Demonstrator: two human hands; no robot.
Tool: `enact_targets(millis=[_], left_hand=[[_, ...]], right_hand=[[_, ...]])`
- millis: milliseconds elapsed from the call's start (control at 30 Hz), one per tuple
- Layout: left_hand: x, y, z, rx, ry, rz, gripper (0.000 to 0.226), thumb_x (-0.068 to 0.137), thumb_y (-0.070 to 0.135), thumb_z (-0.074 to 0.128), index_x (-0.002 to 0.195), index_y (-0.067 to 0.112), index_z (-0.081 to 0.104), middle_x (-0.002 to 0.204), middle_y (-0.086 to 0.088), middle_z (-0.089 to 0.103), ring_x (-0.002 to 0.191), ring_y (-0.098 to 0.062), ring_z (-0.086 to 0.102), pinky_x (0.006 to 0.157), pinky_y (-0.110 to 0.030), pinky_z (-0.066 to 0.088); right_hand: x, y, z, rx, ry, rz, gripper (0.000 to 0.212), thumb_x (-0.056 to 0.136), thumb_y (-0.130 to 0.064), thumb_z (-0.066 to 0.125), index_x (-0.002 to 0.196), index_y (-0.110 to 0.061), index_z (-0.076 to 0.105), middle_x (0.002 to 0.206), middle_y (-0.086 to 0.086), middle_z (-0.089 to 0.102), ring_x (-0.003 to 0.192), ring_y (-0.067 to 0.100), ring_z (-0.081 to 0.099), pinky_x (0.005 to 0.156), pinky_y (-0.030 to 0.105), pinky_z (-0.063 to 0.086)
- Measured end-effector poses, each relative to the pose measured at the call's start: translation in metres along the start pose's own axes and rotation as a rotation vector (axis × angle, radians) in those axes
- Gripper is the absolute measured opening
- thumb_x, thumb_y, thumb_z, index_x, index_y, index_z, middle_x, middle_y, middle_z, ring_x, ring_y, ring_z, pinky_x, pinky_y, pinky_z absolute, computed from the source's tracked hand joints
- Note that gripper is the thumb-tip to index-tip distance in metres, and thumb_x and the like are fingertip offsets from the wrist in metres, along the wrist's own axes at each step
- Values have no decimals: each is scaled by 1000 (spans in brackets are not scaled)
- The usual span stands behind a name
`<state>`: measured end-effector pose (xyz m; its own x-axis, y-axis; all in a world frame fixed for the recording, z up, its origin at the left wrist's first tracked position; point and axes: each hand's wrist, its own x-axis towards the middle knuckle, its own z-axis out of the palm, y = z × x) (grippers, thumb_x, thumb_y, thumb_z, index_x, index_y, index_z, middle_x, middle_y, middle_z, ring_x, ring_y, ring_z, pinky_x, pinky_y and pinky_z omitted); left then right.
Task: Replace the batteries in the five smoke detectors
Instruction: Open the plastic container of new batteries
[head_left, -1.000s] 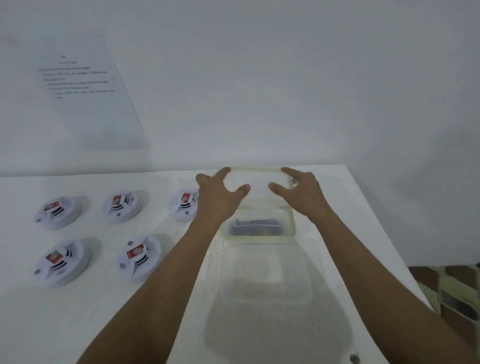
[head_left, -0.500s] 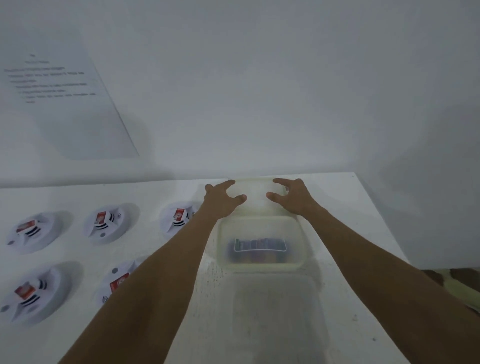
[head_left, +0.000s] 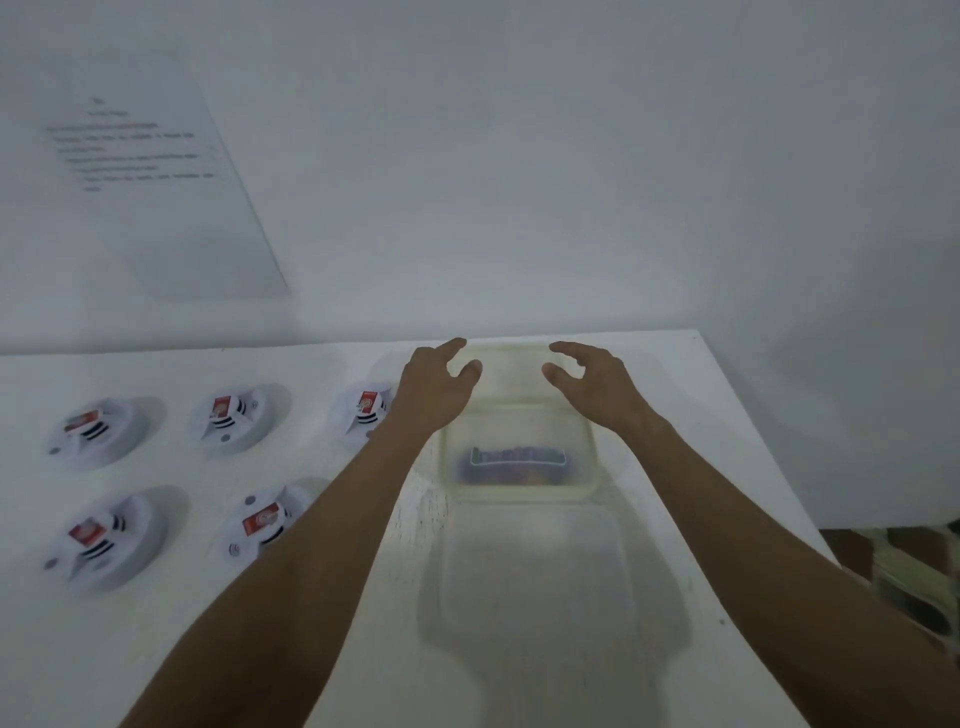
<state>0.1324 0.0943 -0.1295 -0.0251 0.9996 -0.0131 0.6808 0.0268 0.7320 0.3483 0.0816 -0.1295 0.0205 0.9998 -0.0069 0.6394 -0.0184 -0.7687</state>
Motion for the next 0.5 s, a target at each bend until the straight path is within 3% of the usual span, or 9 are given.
enact_targets(millis=[133, 267, 367, 500], left_hand=[[-64, -7, 7, -51, 10, 68, 49, 97, 41, 52, 143, 26, 47, 146, -5, 49, 123, -11, 50, 94, -19, 26], [-96, -19, 22, -66, 4, 21, 49, 99, 41, 50, 145, 25, 46, 142, -11, 47, 133, -18, 41, 97, -21, 26], [-100, -20, 27, -70, 5, -15, 50, 99, 45, 48, 145, 26, 46, 139, -15, 51, 132, -24, 43, 102, -29, 32], [-93, -16, 29, -143, 24, -53, 51, 95, 47, 54, 141, 28, 50, 134, -13, 54, 120, -20, 52, 90, -23, 35]], right_hand=[[-57, 1, 1, 40, 0, -40, 43, 98, -33, 63, 139, -22, 57, 142, 2, 56, 129, 19, 52, 105, 27, 37], [-92, 15, 9, 45, 8, -28, 45, 99, -31, 61, 142, -19, 54, 143, 9, 51, 131, 24, 48, 113, 41, 38], [-98, 22, 14, 38, -37, 11, 46, 101, -39, 55, 144, -26, 52, 141, 12, 49, 131, 24, 46, 112, 32, 34], [-90, 19, 20, 77, -74, 56, 51, 99, -50, 52, 147, -32, 47, 143, 15, 45, 138, 25, 40, 101, 24, 27]])
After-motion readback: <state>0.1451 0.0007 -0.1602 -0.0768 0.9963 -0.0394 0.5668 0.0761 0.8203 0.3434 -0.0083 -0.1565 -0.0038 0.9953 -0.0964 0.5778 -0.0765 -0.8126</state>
